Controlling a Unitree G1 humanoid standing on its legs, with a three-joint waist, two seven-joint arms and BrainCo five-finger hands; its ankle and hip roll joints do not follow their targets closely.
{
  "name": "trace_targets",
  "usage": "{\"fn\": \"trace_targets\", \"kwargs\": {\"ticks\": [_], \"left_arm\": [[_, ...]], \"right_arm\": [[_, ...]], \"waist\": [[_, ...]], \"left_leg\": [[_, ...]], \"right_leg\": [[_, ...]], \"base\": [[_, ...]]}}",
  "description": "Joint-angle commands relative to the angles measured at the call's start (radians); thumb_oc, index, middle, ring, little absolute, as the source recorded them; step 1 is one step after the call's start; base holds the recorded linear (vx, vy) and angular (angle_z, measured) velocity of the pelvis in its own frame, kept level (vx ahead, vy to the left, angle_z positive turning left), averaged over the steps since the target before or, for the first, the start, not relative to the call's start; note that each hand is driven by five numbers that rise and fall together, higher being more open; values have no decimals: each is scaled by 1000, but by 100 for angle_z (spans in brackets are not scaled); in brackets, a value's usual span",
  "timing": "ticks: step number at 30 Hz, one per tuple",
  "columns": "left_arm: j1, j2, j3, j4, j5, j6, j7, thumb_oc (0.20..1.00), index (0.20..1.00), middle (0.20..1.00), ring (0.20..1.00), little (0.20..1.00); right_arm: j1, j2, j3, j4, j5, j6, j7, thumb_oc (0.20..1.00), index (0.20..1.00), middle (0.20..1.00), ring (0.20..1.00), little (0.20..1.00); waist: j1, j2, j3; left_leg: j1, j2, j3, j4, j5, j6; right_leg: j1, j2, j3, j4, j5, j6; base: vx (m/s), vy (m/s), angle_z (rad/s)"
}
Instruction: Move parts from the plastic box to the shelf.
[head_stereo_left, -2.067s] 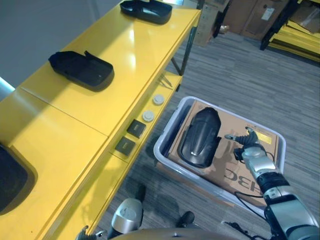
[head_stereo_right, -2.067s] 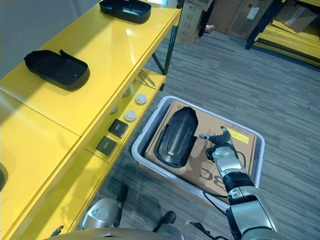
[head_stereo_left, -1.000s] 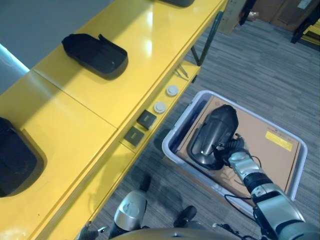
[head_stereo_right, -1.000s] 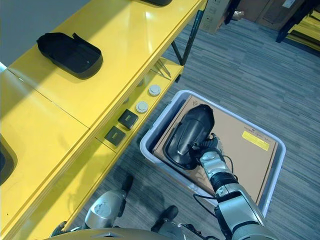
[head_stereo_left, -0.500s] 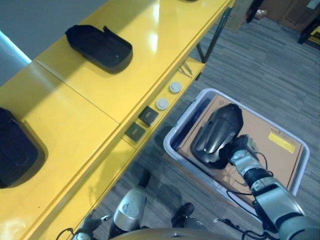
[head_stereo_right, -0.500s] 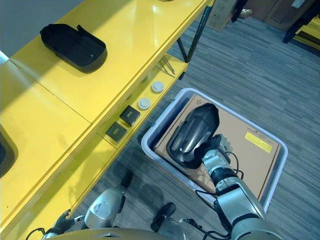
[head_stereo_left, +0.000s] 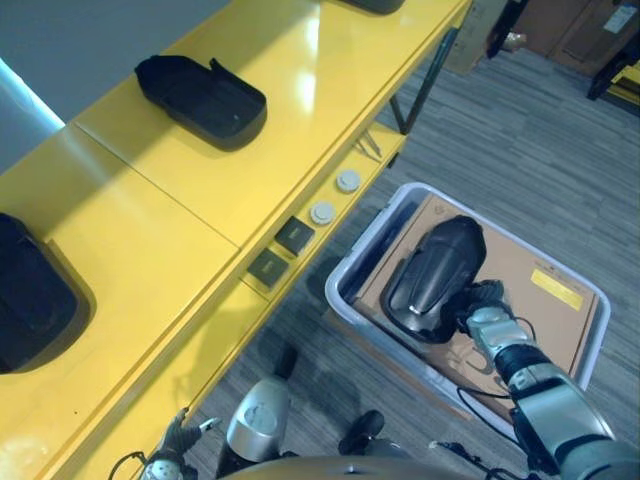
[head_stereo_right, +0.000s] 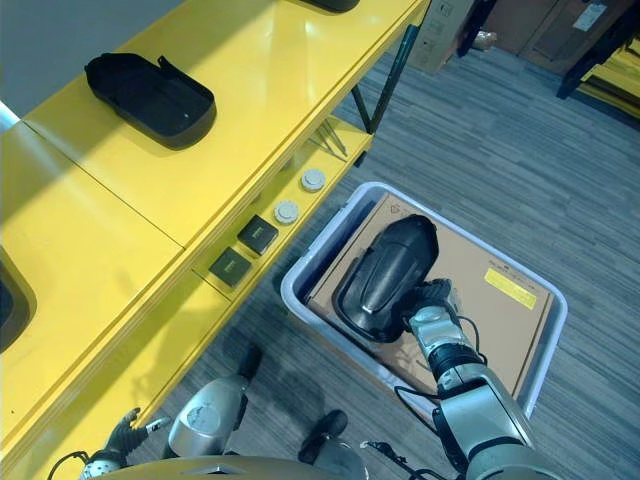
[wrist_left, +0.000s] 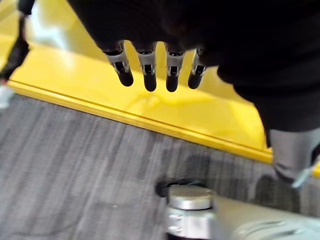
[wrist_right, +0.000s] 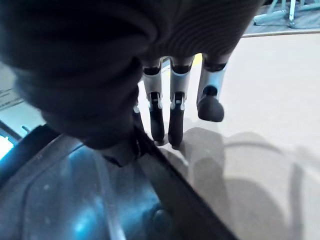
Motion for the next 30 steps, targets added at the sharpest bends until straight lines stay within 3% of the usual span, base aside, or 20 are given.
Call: {"fn": "trace_targets", "kwargs": {"ticks": [1, 2, 4, 6, 9, 11, 15, 21, 26, 30], "left_arm": [[32, 57, 39, -133, -117, -78, -12, 1000, 1000, 1000, 1000, 1000], [38, 62, 55, -179, -140, -107, -22, 1000, 1000, 1000, 1000, 1000], [39, 94, 110, -370, -218, -42, -67, 1000, 1000, 1000, 1000, 1000], [36, 117, 138, -481, -262, -32, -104, 1000, 1000, 1000, 1000, 1000], [-22, 142, 189, -707, -315, 62, -185, 1000, 1000, 1000, 1000, 1000], [-45, 137, 189, -723, -334, 77, -204, 1000, 1000, 1000, 1000, 1000], [-170, 93, 129, -803, -398, 255, -304, 1000, 1000, 1000, 1000, 1000], [-331, 48, 56, -761, -371, 319, -307, 1000, 1000, 1000, 1000, 1000], [-448, -40, -19, -751, -589, 427, -359, 1000, 1000, 1000, 1000, 1000], [-499, -114, -99, -714, -664, 433, -318, 1000, 1000, 1000, 1000, 1000]], "right_arm": [[54, -39, -38, -117, 105, -62, -59, 200, 200, 200, 200, 200], [65, -41, -59, -145, 121, -83, -68, 200, 200, 200, 200, 200], [85, -53, -126, -255, 135, -68, -71, 200, 200, 200, 200, 200], [91, -56, -158, -316, 135, -71, -71, 200, 200, 200, 200, 200], [75, -61, -178, -463, 62, -25, -42, 200, 200, 200, 200, 200], [63, -59, -163, -484, 39, -10, -33, 200, 200, 200, 200, 200], [35, -22, -106, -540, 34, 15, -3, 200, 200, 200, 200, 200], [-5, 39, -39, -557, 12, 28, 17, 200, 200, 200, 200, 200], [-20, 81, -12, -530, 8, -7, -1, 200, 200, 200, 200, 200], [-53, 106, 14, -479, 20, -49, -4, 200, 200, 200, 200, 200]], "waist": [[7, -8, -36], [6, -9, -41], [2, -11, -61], [-2, -11, -77], [-17, -5, -119], [-24, -1, -132], [-56, 15, -176], [-99, 30, -204], [-140, 33, -223], [-176, 28, -233]], "left_leg": [[-3, 37, 41, 26, -66, -1], [5, 38, 43, 23, -67, -1], [30, 42, 50, 13, -69, -1], [49, 46, 57, 5, -71, -1], [90, 53, 73, -18, -71, -3], [96, 53, 78, -27, -66, -2], [129, 61, 95, -58, -53, -6], [152, 71, 116, -70, -46, -13], [160, 84, 140, -71, -44, -16], [168, 102, 171, -67, -42, -25]], "right_leg": [[-15, -20, 112, 18, 5, 38], [-9, -19, 114, 16, 4, 38], [10, -14, 118, 11, 3, 39], [24, -10, 123, 7, 1, 39], [52, -3, 139, -6, -5, 36], [57, -2, 141, -13, -2, 36], [89, 0, 144, -41, 1, 39], [105, 0, 152, -62, 9, 44], [107, 3, 163, -75, 15, 44], [103, 12, 177, -82, 18, 40]], "base": [[90, -56, -1], [90, -49, 0], [101, -32, -4], [81, -17, -11], [71, 5, -20], [22, 27, -24], [5, -27, -6], [0, -36, -12], [-7, -68, -13], [5, -81, -21]]}}
